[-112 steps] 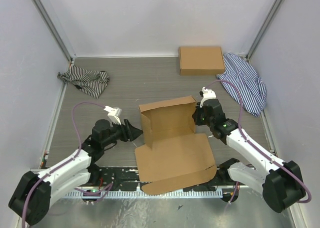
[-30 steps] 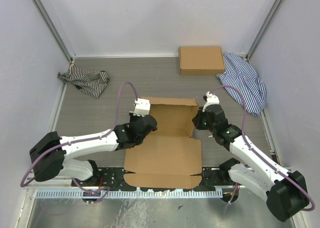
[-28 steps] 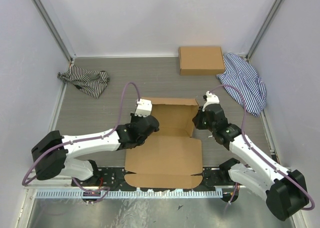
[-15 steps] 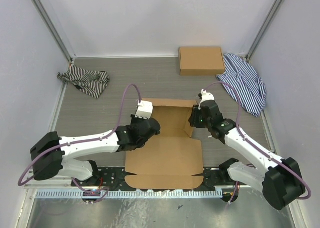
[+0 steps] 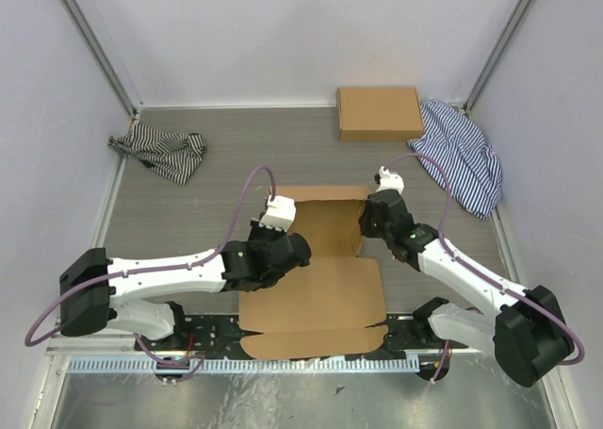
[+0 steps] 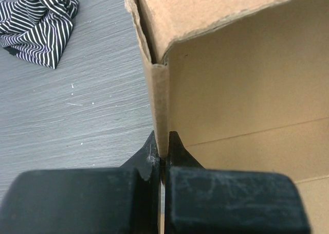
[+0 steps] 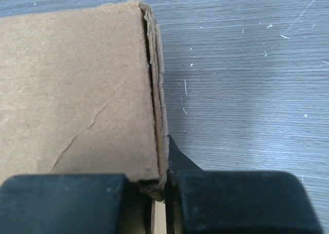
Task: Fold the paper box
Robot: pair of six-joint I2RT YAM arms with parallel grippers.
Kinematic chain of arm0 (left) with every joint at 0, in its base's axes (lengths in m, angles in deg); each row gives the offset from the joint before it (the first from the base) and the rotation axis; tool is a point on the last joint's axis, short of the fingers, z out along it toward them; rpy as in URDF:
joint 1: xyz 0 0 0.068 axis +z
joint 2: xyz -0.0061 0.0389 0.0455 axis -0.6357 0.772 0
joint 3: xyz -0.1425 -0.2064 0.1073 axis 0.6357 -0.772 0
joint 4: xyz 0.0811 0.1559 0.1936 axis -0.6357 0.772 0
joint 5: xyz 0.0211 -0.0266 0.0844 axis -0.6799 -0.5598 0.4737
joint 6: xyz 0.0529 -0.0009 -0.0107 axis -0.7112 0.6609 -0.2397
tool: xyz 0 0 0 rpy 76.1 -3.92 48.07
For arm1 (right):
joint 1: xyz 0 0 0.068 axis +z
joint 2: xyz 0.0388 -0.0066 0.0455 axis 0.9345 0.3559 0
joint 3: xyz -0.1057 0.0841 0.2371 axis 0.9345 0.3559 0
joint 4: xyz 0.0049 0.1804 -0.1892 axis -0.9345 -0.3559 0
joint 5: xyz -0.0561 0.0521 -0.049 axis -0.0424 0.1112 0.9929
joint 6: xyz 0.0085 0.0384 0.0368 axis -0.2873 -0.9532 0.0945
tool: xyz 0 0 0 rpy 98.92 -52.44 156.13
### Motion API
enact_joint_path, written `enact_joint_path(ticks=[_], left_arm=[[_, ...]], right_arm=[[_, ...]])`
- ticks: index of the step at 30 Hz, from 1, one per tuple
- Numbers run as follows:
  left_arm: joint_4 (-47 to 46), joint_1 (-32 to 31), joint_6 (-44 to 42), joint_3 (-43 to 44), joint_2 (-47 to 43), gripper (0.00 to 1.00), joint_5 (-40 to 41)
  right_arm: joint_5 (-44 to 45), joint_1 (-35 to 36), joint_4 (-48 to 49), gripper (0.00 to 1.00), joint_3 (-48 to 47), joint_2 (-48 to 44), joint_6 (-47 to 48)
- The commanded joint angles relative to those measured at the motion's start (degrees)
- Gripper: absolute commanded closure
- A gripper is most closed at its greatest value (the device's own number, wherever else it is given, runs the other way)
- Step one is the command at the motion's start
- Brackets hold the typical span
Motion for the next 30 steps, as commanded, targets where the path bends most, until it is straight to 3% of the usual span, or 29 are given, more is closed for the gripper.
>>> enact_joint_path(ticks=[1, 8, 11, 16, 30], left_arm=[[4.6, -2.4, 2.9, 3.5, 1.8, 1.00, 0.8], [8.3, -2.5, 4.4, 5.5, 2.8, 1.00, 1.5], [8.6, -2.5, 4.4, 5.1, 2.3, 1.00, 1.6], [9.3, -2.5, 5.0, 4.3, 1.5, 1.00, 2.0], [13.8, -0.5, 9.4, 3.6, 1.3, 1.00, 0.6]], right_arm=[[13.3, 1.8, -0.4, 0.99, -2.6, 0.2, -1.4], [13.0, 2.8, -0.9, 0.98, -3.3, 1.1, -1.2], [10.2, 2.9, -0.8, 0.72, -4.0, 1.8, -0.8], [8.8, 2.9, -1.3, 0.48, -4.2, -1.5, -1.3], [0.4, 2.9, -12.9, 0.44, -8.4, -15.5, 2.9]])
